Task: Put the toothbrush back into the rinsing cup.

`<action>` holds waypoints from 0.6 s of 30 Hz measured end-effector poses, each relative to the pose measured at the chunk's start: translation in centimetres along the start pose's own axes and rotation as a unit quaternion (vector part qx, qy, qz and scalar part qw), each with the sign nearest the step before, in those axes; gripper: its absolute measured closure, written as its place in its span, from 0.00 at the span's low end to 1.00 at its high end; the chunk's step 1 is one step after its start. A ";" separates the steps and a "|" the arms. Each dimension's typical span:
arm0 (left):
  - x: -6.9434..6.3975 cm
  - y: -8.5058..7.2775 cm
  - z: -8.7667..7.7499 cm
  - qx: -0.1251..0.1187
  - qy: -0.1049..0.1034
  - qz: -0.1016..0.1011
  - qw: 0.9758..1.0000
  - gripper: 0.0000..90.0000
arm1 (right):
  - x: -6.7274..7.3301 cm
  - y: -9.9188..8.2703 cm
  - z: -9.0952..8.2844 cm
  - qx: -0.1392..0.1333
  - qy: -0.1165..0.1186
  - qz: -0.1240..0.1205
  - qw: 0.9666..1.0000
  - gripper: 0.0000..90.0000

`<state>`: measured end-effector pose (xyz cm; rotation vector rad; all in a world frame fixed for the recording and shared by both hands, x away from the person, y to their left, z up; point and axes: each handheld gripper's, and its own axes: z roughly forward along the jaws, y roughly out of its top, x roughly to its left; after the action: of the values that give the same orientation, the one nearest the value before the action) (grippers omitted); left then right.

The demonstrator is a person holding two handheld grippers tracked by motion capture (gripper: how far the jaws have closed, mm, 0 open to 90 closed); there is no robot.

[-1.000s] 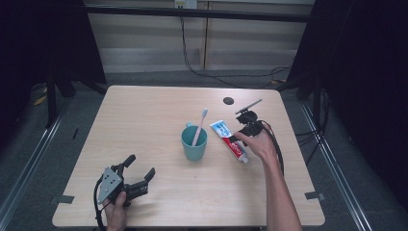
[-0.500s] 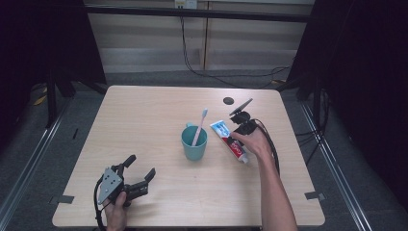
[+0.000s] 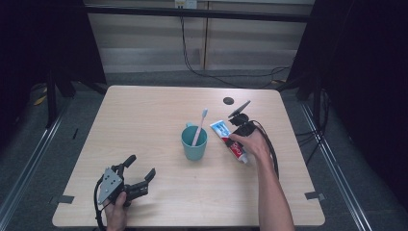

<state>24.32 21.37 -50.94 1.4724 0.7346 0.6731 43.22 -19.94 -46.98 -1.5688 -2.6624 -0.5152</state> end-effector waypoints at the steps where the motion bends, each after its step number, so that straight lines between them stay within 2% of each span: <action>1: 0.0 0.0 0.0 -0.001 0.001 0.003 1.000 0.17 | 0.0 0.0 0.1 0.001 -0.002 -0.001 1.000 0.53; 4: -0.1 0.0 0.0 -0.001 0.002 -0.003 1.000 0.17 | 0.0 0.1 0.2 0.007 -0.001 -0.001 1.000 0.53; 11: 0.0 0.0 0.0 0.001 0.002 0.001 1.000 0.17 | 0.5 0.2 0.5 0.014 -0.016 -0.006 1.000 0.54; 18: 0.0 0.0 0.0 -0.001 -0.004 0.002 1.000 0.17 | 0.9 0.1 0.4 0.014 -0.024 0.003 1.000 0.68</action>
<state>24.30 21.34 -50.95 1.4736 0.7257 0.6707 42.89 -19.03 -47.17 -1.6022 -2.6850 -0.4452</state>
